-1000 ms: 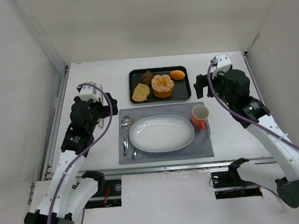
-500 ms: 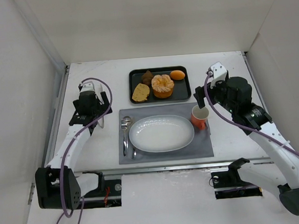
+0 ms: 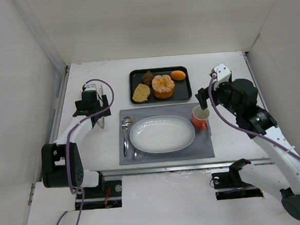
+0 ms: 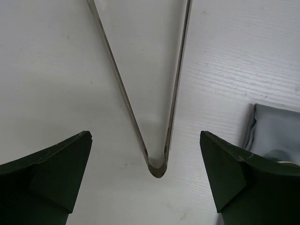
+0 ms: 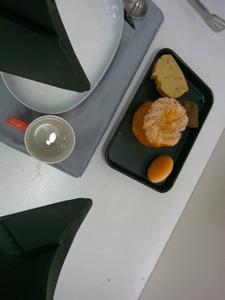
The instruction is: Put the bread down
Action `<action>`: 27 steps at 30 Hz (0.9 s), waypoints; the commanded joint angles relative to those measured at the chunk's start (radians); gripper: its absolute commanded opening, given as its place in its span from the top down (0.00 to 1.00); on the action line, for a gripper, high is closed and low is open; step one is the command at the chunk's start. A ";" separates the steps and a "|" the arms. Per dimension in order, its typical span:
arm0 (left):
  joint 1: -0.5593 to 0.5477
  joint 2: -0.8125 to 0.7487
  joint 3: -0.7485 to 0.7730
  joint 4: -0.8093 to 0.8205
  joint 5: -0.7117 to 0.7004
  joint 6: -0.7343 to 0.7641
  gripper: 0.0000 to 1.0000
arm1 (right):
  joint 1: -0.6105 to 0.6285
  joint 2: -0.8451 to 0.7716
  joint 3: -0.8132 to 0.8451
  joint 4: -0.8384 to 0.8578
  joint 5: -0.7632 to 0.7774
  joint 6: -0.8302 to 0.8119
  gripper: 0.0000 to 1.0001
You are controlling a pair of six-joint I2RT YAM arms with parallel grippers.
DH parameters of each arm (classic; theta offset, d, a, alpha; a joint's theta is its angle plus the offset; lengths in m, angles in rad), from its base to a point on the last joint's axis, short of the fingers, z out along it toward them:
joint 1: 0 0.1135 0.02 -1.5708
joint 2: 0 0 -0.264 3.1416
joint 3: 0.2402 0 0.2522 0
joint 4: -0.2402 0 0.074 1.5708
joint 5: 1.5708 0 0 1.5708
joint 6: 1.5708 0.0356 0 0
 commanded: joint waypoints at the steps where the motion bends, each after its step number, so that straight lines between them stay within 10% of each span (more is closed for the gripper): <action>1: 0.011 0.036 0.069 0.030 -0.024 0.020 0.00 | -0.005 -0.020 0.037 0.028 -0.011 -0.011 0.00; 27: 0.057 0.244 0.170 0.018 0.054 -0.017 0.03 | -0.005 -0.011 0.037 0.028 -0.002 -0.011 0.00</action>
